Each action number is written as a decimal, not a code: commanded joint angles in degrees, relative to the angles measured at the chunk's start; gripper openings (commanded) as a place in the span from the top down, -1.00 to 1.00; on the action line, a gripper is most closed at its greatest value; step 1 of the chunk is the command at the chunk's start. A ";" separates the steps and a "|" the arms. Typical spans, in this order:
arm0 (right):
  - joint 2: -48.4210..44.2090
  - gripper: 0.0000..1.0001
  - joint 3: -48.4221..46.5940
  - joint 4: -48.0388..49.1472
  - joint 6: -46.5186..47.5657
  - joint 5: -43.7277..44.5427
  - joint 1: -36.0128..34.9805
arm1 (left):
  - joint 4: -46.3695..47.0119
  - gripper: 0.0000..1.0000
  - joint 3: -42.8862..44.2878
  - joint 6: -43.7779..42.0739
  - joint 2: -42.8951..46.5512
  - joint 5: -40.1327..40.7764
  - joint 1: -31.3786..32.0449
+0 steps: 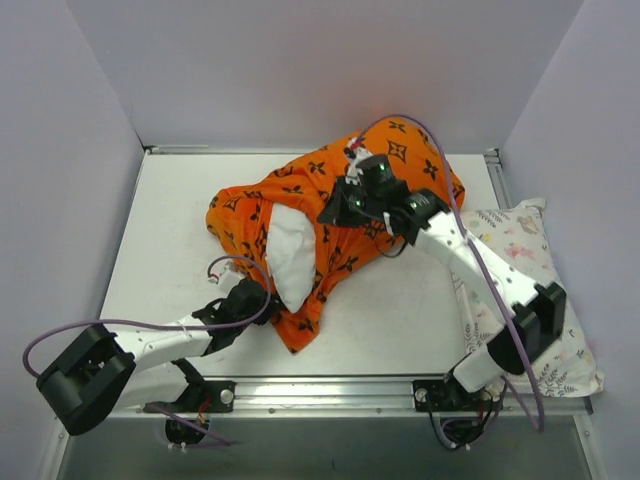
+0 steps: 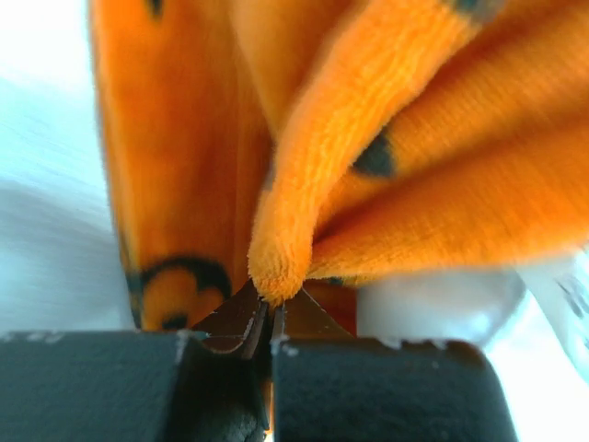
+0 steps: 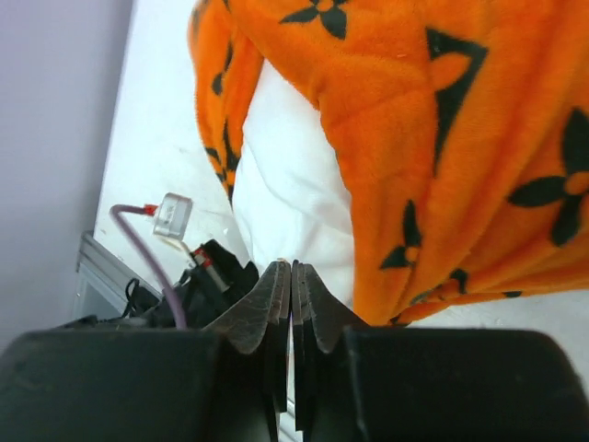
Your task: Remove the pillowcase from the pillow
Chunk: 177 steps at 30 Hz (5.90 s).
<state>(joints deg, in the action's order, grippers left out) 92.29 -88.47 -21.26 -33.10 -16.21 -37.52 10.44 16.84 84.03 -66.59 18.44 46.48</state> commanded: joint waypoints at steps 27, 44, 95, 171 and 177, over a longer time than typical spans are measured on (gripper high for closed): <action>2.71 -0.38 5.85 3.85 9.11 27.64 -21.19 | -0.91 0.88 -1.29 -8.35 3.37 3.27 7.57; 6.77 1.00 16.47 11.40 3.93 22.19 -17.77 | -32.94 -0.26 11.72 -13.79 21.93 15.66 7.31; -32.27 1.00 26.86 11.50 1.55 -4.63 -11.60 | 9.77 0.57 31.05 -31.12 -33.41 -28.00 -47.01; 5.53 -0.47 16.83 20.11 6.56 13.04 -11.26 | -0.24 -0.72 7.32 -28.57 14.39 -1.66 -12.47; 5.88 -0.45 21.31 20.82 4.45 15.24 -11.79 | -5.06 1.00 15.93 -30.14 11.66 0.37 -12.90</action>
<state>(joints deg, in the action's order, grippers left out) 98.15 -69.23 -1.61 -27.00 -3.62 -48.84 3.42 25.52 55.81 -54.30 16.56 33.63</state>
